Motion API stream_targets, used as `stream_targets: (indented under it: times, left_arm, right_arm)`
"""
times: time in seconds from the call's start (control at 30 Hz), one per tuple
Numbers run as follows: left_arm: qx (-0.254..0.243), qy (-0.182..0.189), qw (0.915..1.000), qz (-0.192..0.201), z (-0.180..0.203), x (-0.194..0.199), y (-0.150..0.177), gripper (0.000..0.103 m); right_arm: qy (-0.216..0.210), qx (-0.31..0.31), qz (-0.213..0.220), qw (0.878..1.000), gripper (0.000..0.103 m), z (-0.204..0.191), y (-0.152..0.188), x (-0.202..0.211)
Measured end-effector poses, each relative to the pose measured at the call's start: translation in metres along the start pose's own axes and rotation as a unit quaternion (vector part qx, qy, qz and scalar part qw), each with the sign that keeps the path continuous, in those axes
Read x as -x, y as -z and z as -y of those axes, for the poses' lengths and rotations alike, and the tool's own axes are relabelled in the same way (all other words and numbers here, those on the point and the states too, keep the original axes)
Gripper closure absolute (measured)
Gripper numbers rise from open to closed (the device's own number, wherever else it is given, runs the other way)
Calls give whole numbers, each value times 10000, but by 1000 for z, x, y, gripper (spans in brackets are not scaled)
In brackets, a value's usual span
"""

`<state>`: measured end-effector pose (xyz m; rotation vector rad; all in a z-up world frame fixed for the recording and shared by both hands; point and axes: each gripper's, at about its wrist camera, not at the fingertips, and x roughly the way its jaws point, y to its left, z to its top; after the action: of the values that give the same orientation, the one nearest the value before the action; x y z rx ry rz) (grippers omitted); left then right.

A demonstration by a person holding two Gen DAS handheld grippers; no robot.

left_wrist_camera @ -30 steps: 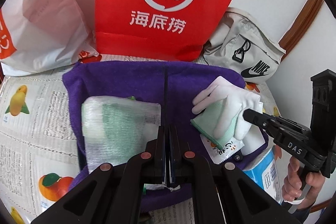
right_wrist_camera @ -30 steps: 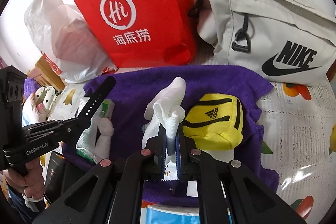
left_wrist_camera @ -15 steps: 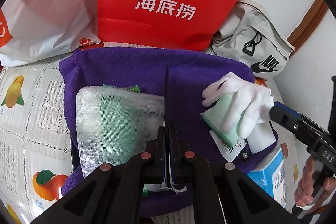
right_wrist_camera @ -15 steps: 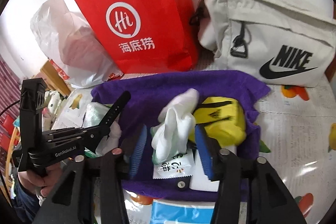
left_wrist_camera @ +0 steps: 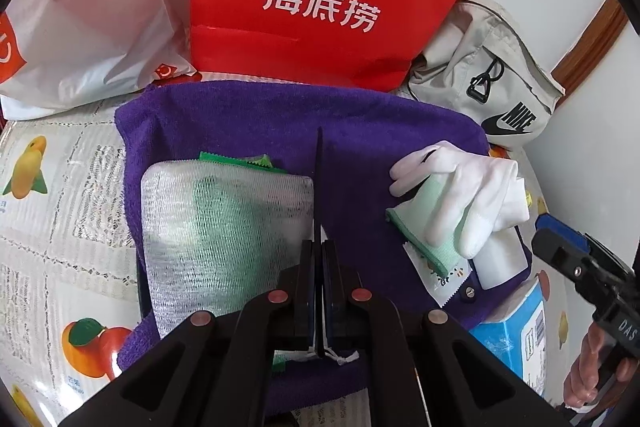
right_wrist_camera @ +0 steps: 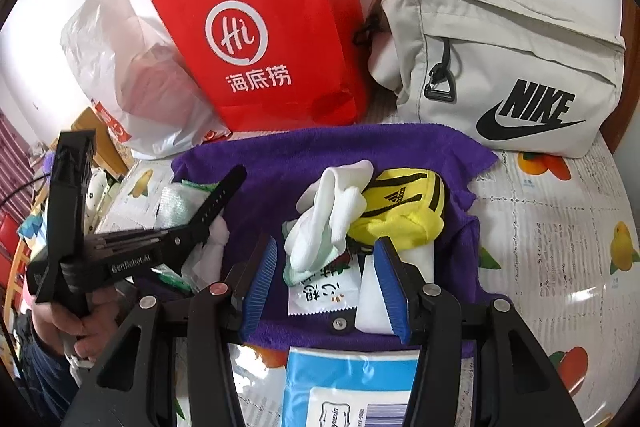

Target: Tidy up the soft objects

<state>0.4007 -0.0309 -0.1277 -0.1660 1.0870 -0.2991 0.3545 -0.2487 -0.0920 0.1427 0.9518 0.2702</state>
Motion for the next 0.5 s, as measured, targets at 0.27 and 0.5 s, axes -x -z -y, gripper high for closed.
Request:
stream_targets:
  times: [0.27, 0.5]
  left_arm:
    - [-52, -67, 10000, -36, 2, 8, 2, 69]
    - [-69, -177, 9998, 4, 7, 21, 7, 63]
  right_arm:
    - [147, 60, 4, 9999, 52, -2, 7, 7]
    - [298, 41, 15, 9995, 52, -2, 14, 18]
